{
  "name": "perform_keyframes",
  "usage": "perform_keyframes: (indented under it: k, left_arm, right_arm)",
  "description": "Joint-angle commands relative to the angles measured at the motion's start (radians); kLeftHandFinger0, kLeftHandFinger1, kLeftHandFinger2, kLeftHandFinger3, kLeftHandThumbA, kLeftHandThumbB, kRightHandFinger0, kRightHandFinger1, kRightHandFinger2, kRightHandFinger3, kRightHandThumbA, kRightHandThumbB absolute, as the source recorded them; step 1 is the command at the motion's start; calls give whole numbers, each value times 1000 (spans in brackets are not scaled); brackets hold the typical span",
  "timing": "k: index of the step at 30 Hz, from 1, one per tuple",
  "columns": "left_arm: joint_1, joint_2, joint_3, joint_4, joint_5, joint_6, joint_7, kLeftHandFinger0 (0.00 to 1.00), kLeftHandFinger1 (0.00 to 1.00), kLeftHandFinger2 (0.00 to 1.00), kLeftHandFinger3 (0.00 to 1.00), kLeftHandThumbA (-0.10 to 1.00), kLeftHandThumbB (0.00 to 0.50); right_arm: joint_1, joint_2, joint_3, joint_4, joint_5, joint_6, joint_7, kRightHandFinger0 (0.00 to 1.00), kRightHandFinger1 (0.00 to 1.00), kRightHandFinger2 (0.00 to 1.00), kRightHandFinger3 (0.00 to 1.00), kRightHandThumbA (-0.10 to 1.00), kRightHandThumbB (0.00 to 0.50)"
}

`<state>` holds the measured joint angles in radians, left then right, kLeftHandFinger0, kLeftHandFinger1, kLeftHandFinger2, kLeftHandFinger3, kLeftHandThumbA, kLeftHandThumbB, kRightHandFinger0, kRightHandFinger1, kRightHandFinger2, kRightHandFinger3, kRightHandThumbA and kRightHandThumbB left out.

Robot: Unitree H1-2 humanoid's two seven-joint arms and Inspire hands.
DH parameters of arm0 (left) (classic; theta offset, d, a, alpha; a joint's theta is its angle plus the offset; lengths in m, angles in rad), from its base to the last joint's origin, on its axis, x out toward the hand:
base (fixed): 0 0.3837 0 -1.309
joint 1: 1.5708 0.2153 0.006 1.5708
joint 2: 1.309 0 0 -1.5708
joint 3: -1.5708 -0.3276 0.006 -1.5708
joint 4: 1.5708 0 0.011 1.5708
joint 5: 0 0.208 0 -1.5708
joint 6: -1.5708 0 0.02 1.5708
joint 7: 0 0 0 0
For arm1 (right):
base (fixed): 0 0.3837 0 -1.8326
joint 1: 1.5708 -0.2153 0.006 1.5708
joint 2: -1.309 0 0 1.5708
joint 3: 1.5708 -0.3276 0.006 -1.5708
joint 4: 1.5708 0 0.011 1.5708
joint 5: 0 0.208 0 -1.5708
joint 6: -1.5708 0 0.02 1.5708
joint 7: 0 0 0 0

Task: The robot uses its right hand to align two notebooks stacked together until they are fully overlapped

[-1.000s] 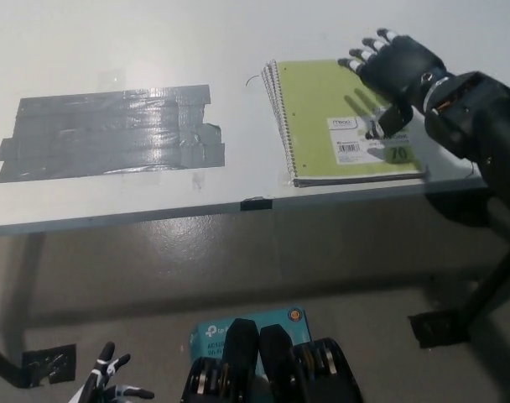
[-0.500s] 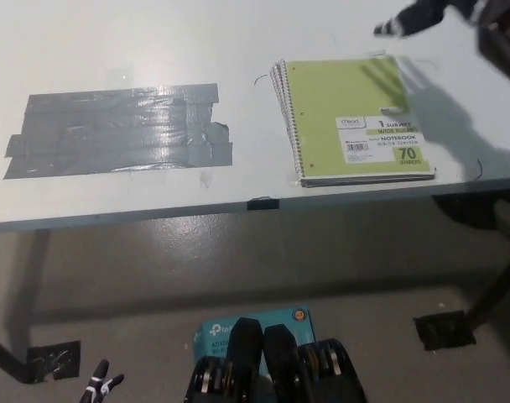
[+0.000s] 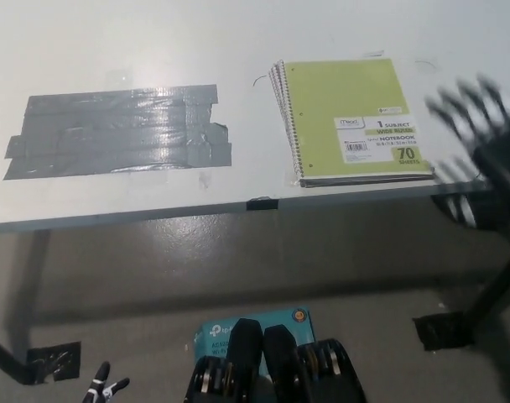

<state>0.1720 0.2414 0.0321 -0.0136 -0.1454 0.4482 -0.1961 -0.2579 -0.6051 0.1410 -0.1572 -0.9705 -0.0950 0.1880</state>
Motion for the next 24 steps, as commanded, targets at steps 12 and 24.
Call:
perform_keyframes:
  k: [12, 24]
  left_arm:
    - [39, 25, 49, -40, -7, -48, -4, 323, 462, 521, 986, 1000, 500]
    - [7, 16, 86, -20, -28, -29, -3, 317, 438, 528, 1000, 1000, 485]
  right_arm:
    - [531, 206, -270, 208, 221, -3, -177, 1000, 1000, 1000, 1000, 1000, 229]
    - [449, 162, -264, 235, 430, 146, 70, 1000, 1000, 1000, 1000, 958, 210]
